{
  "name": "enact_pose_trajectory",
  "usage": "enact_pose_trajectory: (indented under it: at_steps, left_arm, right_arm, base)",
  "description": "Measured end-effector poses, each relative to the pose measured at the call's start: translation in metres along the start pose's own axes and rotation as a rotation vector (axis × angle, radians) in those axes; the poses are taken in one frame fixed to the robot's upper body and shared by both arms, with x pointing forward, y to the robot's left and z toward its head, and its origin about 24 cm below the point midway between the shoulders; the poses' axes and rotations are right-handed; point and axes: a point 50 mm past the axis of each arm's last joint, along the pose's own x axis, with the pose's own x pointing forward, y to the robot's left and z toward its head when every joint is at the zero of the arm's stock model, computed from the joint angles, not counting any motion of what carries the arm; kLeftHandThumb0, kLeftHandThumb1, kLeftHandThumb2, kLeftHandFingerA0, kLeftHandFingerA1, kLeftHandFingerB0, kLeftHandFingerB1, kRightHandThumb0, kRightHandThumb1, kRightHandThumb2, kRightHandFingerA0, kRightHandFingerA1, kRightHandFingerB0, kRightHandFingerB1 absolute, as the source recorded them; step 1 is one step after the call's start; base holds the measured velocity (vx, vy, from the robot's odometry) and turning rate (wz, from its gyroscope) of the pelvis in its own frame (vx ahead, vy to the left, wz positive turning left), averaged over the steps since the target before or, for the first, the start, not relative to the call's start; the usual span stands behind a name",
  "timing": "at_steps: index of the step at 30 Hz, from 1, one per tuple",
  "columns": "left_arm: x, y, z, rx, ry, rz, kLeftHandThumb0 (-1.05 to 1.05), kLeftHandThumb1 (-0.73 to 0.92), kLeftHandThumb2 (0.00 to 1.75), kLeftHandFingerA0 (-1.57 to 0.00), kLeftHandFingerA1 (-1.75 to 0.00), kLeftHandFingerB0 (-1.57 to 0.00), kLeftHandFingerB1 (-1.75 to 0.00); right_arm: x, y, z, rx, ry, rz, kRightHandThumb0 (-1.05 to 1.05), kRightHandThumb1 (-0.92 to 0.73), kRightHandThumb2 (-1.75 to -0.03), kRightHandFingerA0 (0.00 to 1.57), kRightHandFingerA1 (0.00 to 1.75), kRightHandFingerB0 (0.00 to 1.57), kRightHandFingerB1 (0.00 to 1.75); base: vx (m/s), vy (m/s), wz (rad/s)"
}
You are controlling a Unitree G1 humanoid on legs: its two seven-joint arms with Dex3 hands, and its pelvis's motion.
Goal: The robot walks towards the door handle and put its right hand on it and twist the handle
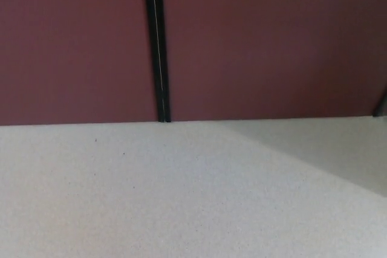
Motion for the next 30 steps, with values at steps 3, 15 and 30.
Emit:
enact_pose_trajectory:
  at_steps: [3,15,30]
  left_arm:
    - [-0.0012,0.0037,-0.0036,0.017,0.008,0.006,-0.19,0.61,0.58,-0.54,-0.44,-0.33,-0.35]
    - [-0.0013,0.0045,-0.0031,0.024,0.004,0.007,-0.18,0.61,0.58,-0.54,-0.44,-0.34,-0.35]
    - [-0.0003,0.007,0.0021,0.034,-0.007,0.013,-0.19,0.61,0.58,-0.56,-0.44,-0.33,-0.35]
  right_arm:
    - [-0.0013,0.002,-0.0035,-0.004,0.009,0.002,-0.25,-0.55,-0.56,0.74,0.48,0.45,0.37]
    - [-0.0026,0.0023,-0.0064,-0.01,0.012,-0.018,-0.26,-0.55,-0.57,0.73,0.48,0.46,0.37]
    - [-0.0028,0.0065,-0.0062,-0.009,0.015,-0.001,-0.26,-0.55,-0.56,0.77,0.49,0.43,0.36]
  base:
    - [0.12,-0.043,-0.05]
    - [0.07,0.096,0.04]
    - [0.23,0.03,0.05]
